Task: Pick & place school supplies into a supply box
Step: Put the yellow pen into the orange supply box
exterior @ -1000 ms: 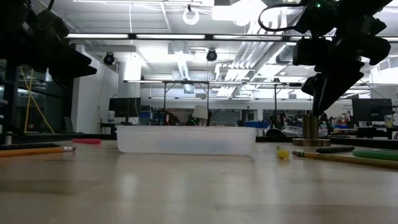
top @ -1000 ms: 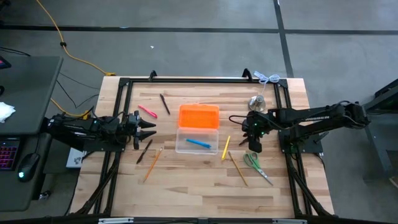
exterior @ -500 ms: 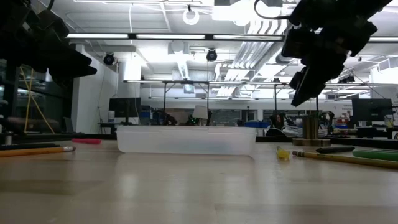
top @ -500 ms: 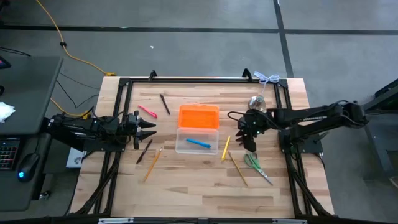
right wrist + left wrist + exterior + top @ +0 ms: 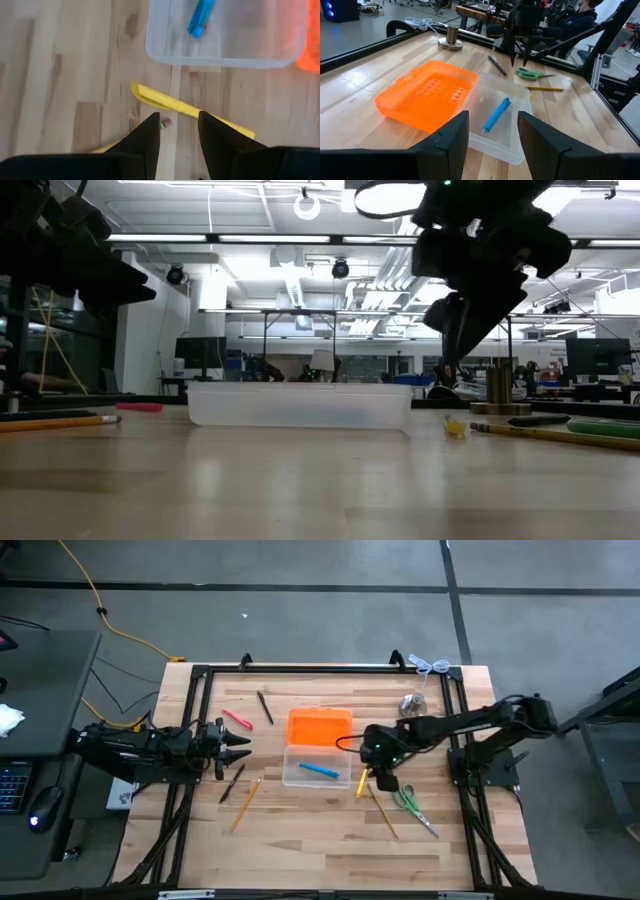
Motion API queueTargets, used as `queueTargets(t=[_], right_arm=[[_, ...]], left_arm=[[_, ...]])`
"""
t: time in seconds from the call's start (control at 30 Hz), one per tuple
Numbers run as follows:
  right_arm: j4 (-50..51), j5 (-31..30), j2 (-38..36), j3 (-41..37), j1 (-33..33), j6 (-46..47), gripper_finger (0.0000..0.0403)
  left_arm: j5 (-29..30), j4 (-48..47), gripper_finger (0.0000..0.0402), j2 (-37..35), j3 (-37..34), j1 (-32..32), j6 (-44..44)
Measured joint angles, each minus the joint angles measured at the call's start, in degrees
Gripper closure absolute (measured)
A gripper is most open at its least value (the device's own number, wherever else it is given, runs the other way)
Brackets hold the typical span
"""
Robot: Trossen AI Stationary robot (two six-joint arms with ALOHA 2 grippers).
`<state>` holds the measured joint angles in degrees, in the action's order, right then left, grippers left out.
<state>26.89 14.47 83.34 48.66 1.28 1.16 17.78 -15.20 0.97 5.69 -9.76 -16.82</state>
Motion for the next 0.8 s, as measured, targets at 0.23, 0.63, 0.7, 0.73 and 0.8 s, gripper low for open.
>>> queueTargets(t=[0.23,0.63,0.7,0.73,0.8], right_arm=[[10.9,-2.4,8.5,9.4,-0.6,-9.3,0.0291],[16.8,-6.4,15.7,14.9,-0.7,-16.7,0.0291],[18.0,-7.6,15.7,14.9,-0.7,-16.7,0.0291],[18.4,-7.9,15.7,14.8,-0.7,-16.7,0.0291],[18.5,-8.1,15.7,14.8,-0.7,-16.7,0.0291]], left_arm=[[0.0,0.0,0.0202,0.0,0.0,0.0,0.0],[-0.1,0.0,0.0202,0.0,0.0,0.0,0.0],[-0.1,0.0,0.0202,0.0,0.0,0.0,0.0],[-0.1,-0.1,0.0202,0.0,0.0,0.0,0.0],[-0.2,-0.2,0.0202,0.0,0.0,0.0,0.0]])
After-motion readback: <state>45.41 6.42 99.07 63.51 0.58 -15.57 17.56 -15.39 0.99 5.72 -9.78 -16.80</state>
